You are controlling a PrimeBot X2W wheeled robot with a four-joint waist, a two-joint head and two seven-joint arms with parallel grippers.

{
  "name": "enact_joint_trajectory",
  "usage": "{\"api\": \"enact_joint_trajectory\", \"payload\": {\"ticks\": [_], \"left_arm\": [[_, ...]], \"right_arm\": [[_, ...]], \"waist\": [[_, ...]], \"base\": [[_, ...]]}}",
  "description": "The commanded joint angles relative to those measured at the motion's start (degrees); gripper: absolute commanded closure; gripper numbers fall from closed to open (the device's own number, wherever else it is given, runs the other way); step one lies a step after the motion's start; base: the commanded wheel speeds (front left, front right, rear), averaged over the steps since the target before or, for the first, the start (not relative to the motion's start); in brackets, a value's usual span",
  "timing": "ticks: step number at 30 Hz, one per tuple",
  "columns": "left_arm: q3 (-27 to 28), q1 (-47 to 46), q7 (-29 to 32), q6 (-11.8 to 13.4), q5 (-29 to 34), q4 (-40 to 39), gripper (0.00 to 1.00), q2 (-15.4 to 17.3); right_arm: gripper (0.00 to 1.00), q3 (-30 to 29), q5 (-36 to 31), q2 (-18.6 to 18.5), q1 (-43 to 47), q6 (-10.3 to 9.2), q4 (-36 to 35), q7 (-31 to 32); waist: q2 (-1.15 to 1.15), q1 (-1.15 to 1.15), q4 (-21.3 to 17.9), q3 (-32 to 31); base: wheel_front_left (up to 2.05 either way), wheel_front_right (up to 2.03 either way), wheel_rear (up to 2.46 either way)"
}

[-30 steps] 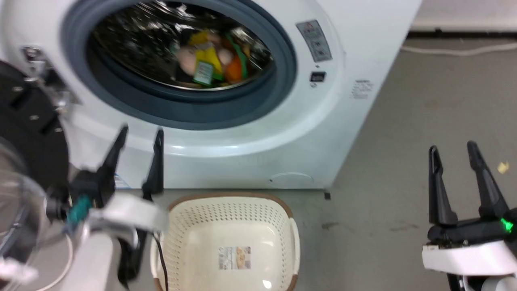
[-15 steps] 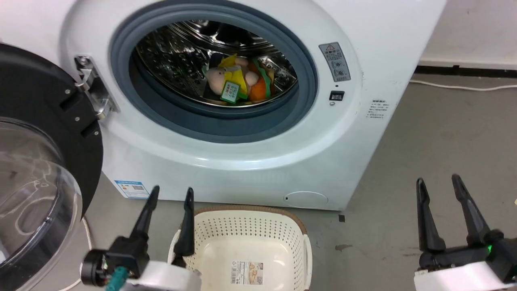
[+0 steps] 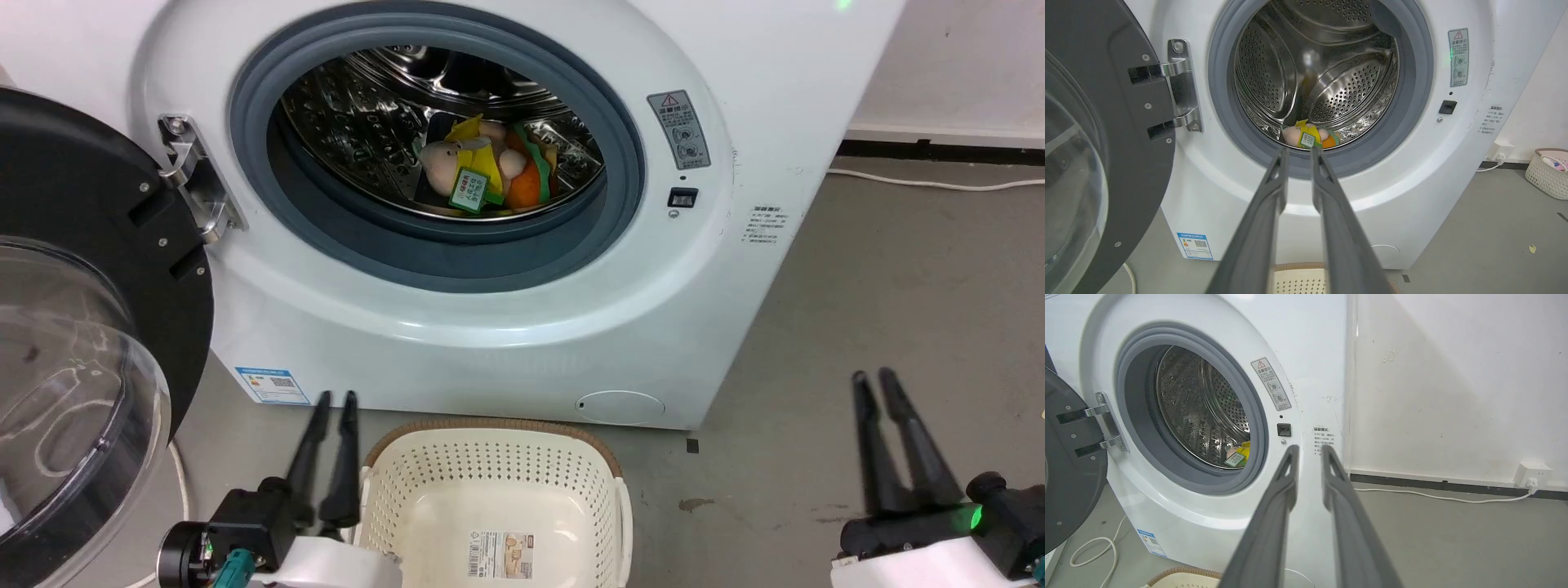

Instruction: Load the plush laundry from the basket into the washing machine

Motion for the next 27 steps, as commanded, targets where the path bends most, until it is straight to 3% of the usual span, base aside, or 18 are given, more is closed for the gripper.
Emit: {"api": "enact_joint_trajectory", "payload": {"ticks": [1, 27], "left_arm": [[-0.04, 0.0, 0.01, 0.0, 0.0, -0.01, 1.0, -0.01], [1.28, -0.05, 3.05, -0.21, 1.91, -0.28, 1.0, -0.35]], "right_arm": [[1.0, -0.02, 0.0, 0.0, 0.0, 0.0, 0.0, 0.01], [1.0, 0.39, -1.28, -0.02, -0.63, -0.01, 1.29, 3.07]], "waist": [[0.0, 0.0, 0.0, 0.0], [0.0, 0.0, -0.19, -1.19]], "base": [[0.0, 0.0, 0.0], [0.0, 0.0, 0.0]]}}
